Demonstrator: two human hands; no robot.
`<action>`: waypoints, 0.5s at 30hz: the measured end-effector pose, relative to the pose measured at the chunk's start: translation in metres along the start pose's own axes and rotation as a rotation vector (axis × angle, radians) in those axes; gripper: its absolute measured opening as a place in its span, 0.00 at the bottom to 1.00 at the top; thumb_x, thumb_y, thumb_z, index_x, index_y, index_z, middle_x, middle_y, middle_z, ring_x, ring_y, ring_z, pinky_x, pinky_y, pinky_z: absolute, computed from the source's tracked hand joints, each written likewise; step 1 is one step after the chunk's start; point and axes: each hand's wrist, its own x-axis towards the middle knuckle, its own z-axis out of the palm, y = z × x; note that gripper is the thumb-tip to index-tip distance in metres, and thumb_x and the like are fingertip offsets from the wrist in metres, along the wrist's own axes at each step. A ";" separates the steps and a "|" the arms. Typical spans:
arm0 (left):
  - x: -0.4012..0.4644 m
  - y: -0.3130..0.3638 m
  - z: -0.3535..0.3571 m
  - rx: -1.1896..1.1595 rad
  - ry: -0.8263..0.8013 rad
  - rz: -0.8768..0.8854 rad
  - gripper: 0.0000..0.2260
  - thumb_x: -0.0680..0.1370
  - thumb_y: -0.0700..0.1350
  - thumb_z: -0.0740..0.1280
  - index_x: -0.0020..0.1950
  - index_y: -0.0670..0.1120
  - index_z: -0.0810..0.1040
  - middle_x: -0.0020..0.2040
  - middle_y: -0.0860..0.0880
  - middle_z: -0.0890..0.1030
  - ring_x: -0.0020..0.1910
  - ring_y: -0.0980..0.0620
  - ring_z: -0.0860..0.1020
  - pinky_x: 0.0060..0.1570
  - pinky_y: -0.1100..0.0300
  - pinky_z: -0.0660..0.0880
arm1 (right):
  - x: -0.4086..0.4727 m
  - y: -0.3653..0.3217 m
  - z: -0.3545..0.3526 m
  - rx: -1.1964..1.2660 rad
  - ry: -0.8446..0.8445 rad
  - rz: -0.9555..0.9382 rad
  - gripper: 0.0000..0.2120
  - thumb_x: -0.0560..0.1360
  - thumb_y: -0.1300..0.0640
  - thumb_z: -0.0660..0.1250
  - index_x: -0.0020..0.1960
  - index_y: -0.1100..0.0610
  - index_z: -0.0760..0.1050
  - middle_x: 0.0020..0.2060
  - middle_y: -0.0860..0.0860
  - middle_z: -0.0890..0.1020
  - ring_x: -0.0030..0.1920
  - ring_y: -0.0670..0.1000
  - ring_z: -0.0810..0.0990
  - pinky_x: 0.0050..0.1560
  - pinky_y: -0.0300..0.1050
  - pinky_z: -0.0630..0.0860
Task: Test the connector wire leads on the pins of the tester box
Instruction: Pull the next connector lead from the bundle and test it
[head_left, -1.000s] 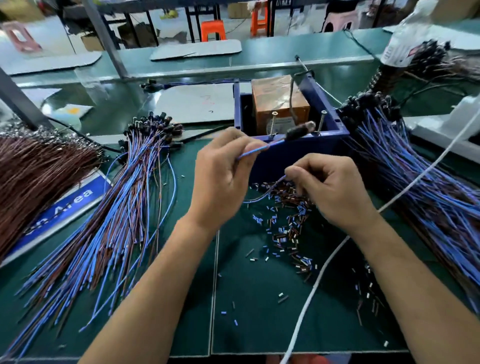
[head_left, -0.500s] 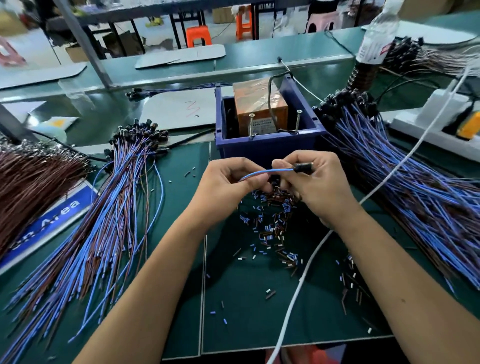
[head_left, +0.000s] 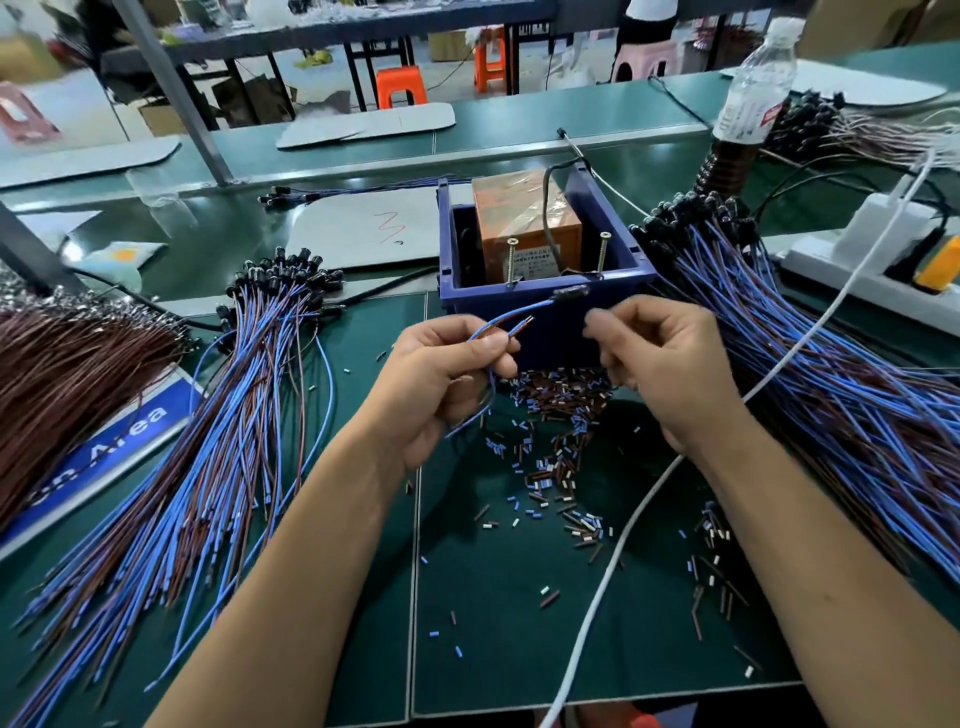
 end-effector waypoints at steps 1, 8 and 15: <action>0.000 0.000 0.003 -0.019 -0.014 0.001 0.04 0.74 0.42 0.70 0.41 0.44 0.84 0.35 0.46 0.82 0.20 0.61 0.58 0.21 0.71 0.54 | -0.001 0.001 0.004 -0.038 -0.026 -0.003 0.04 0.78 0.60 0.75 0.44 0.56 0.84 0.28 0.47 0.80 0.26 0.42 0.73 0.30 0.33 0.69; -0.003 -0.013 0.022 0.003 0.070 0.145 0.03 0.76 0.41 0.72 0.43 0.45 0.84 0.39 0.46 0.86 0.21 0.61 0.67 0.21 0.69 0.61 | -0.015 -0.007 0.034 0.284 -0.093 0.037 0.04 0.74 0.54 0.75 0.46 0.53 0.88 0.33 0.50 0.85 0.27 0.44 0.74 0.26 0.35 0.67; 0.001 -0.020 0.026 0.320 0.112 0.396 0.04 0.76 0.35 0.74 0.44 0.43 0.84 0.38 0.49 0.86 0.37 0.55 0.83 0.43 0.63 0.79 | -0.017 -0.011 0.029 0.304 -0.090 0.029 0.02 0.71 0.57 0.77 0.42 0.54 0.87 0.34 0.53 0.86 0.27 0.43 0.77 0.28 0.35 0.71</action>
